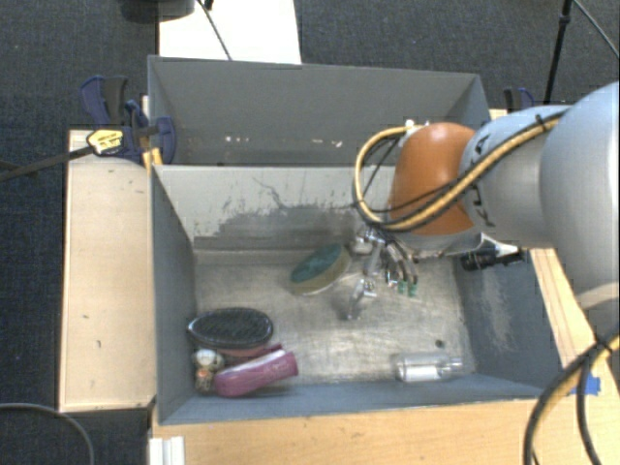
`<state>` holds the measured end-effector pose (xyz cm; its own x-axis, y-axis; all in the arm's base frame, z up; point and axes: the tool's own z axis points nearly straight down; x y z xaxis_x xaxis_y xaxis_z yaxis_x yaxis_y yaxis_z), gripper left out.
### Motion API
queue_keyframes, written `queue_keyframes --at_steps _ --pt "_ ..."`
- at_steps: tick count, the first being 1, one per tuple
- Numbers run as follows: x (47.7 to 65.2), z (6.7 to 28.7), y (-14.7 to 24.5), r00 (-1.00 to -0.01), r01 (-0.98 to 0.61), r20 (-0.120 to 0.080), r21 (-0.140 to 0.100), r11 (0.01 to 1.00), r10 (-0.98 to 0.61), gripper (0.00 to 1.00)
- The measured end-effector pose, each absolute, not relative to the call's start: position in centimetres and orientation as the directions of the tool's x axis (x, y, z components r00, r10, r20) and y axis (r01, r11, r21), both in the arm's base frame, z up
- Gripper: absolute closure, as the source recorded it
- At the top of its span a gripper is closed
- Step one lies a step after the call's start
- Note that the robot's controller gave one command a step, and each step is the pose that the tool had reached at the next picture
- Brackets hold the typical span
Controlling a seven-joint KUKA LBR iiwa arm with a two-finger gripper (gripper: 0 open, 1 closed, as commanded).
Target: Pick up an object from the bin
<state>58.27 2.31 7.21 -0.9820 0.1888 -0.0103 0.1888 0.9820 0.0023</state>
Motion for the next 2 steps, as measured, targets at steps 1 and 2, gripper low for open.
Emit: queue_keyframes --at_steps 1,2 --pt "58.5 7.7 2.2 -0.982 0.189 -0.020 0.004 0.982 0.189 1.00" --pt "59.1 21.1 4.4 -0.981 0.195 -0.011 0.004 0.981 0.195 1.00"
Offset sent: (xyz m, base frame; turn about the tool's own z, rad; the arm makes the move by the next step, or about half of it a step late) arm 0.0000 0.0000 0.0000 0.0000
